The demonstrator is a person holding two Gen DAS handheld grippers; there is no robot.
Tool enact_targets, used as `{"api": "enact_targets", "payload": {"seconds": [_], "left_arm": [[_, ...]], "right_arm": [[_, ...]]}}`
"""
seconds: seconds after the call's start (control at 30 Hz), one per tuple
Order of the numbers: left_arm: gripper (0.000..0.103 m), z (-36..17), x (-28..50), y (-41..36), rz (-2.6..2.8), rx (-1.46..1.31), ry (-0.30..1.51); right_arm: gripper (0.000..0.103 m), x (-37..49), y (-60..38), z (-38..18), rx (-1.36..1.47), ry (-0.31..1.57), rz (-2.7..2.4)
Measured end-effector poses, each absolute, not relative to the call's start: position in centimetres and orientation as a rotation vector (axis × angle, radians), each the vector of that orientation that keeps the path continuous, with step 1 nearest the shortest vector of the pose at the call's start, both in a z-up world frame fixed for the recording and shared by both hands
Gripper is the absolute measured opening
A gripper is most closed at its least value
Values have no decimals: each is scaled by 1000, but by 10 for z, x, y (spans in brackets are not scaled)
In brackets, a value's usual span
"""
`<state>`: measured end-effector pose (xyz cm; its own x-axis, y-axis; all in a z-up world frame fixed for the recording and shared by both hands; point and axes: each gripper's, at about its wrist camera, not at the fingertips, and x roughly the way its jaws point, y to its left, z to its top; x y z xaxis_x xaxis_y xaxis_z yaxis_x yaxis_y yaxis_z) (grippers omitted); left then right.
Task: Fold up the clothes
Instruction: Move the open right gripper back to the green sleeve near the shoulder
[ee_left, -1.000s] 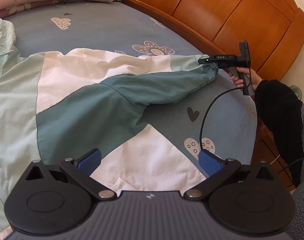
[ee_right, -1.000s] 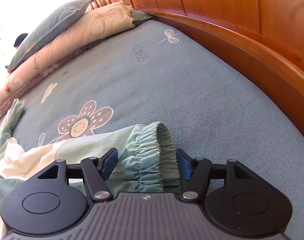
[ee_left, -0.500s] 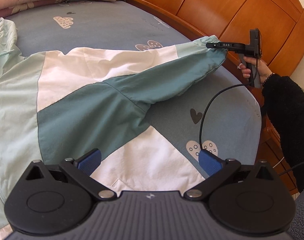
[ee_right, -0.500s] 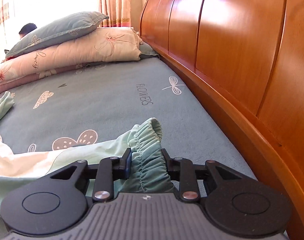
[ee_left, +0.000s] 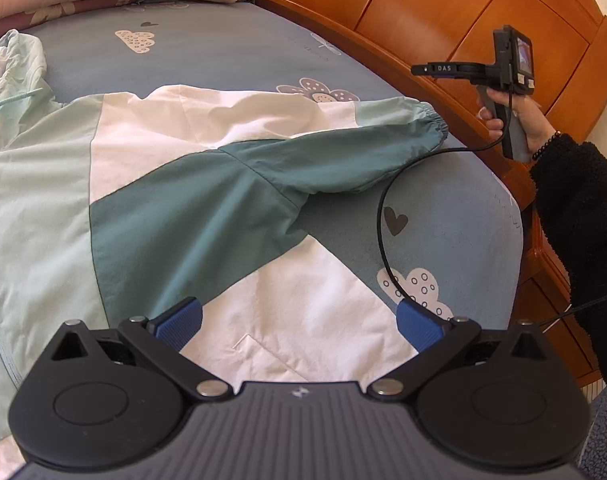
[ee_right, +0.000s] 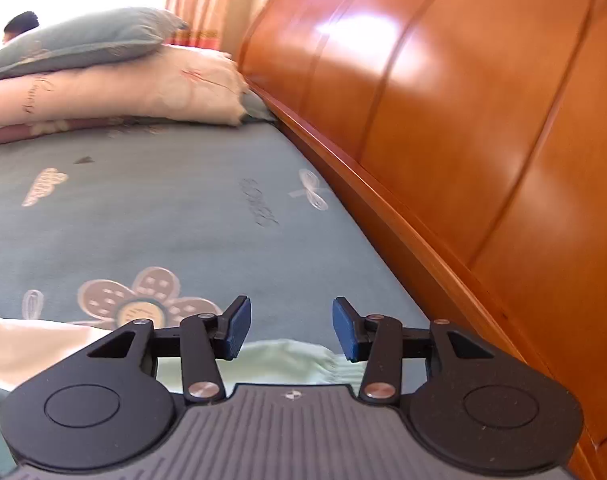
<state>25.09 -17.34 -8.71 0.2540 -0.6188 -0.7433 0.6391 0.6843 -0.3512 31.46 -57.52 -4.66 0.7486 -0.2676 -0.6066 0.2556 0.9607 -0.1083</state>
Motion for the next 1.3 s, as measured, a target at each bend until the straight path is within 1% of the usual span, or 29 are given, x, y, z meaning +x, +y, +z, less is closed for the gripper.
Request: {"api": "enact_targets", "payload": {"seconds": [0.07,0.1,0.13,0.23,0.33,0.43,0.5,0.6,0.67,0.77,0.87,0.97,1.03,1.1,1.17,1.3], "left_arm": [[102,-87,249,-172,-864,19,996],[102,-88,248,-172,-864,20,994],[102,-88,247,-171,-862,22,993],[102,-90,246,-165,-854,16,994],[102,-92,247,-158,-847,1,999],[102,-95,246,-152,-845,-3,1004],[102,-98,245,-148,-846,-10,1006],[102,-103,244,-144,-844,-26,1014],[102,-103,241,-139,-838,-31,1013],[102,-98,236,-128,-845,-39,998],[102,-98,235,-119,-837,-41,986],[102,-101,236,-115,-830,-51,979],[102,-103,236,-110,-839,-68,975],[102,-104,234,-105,-841,-80,976],[102,-106,233,-100,-835,-82,979],[102,-106,232,-88,-817,-96,977]], "right_arm": [[51,323,-541,-38,6,658,-117],[55,327,-524,-34,18,653,-33],[55,331,-508,-33,39,658,50],[55,356,-462,-53,164,793,262],[55,380,-414,-79,147,875,305],[55,403,-387,-109,98,958,205],[55,414,-383,-126,52,955,140],[55,419,-381,-131,-19,890,46],[61,428,-388,-127,40,896,5],[59,438,-397,-119,128,897,-47],[60,421,-387,-87,175,850,46],[60,417,-361,-80,214,940,186],[60,422,-340,-89,242,1025,259],[60,430,-329,-103,231,1040,237],[59,444,-322,-119,207,1034,195],[59,463,-318,-124,164,947,153]]}}
